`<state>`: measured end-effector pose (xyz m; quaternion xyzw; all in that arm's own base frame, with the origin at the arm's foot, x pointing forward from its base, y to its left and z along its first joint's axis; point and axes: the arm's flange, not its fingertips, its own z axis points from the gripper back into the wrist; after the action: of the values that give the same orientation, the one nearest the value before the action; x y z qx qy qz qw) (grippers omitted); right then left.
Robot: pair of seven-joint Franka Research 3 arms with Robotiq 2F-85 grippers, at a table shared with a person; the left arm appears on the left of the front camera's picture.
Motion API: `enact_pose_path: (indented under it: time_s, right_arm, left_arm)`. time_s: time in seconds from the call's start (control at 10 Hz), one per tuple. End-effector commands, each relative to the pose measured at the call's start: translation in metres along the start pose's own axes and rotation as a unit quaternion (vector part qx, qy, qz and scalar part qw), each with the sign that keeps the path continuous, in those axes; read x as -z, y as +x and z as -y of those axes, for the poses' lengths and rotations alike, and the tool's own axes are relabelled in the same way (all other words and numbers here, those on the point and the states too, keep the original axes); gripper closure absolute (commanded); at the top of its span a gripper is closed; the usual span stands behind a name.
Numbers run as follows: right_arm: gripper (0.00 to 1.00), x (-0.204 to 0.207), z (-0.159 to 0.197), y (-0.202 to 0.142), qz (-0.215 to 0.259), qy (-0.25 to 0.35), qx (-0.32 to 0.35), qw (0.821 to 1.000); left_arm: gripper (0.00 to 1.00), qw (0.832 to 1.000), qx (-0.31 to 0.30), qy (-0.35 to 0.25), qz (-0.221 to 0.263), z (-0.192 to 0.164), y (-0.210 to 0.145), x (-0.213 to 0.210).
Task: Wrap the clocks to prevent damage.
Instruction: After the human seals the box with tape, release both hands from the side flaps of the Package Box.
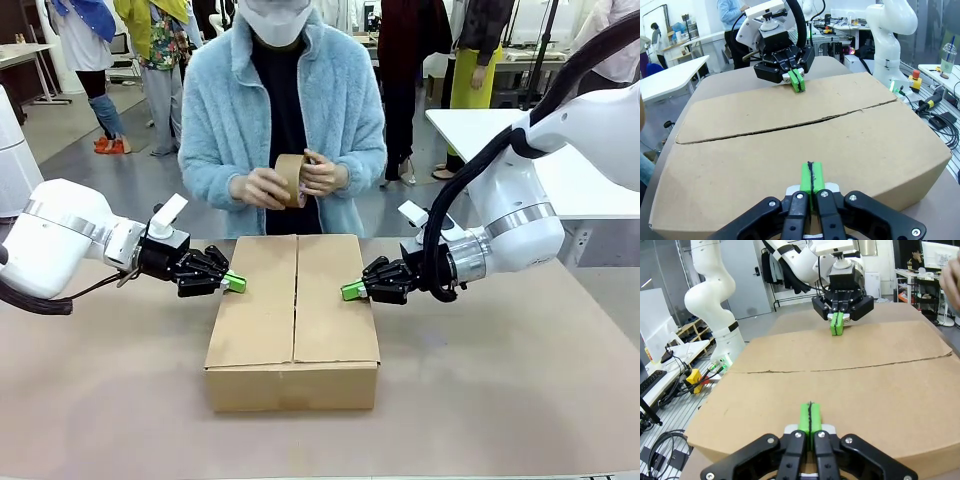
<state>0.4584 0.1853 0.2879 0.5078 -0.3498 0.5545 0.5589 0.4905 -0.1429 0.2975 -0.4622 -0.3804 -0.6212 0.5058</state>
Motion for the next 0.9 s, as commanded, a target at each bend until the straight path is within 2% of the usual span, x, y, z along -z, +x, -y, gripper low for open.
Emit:
enact_pose_path:
  time_s: [0.0, 0.8]
  right_arm:
    - [0.99, 0.0005, -0.0001, -0.0039, -0.006, -0.006, 0.004, 1.000]
    - [0.99, 0.0005, -0.0001, -0.0039, -0.006, -0.006, 0.004, 1.000]
  left_arm:
    - [0.99, 1.000, -0.004, 0.003, -0.003, -0.0008, -0.0044, 0.0029]
    - [0.99, 1.000, -0.004, 0.003, -0.003, -0.0008, -0.0044, 0.0029]
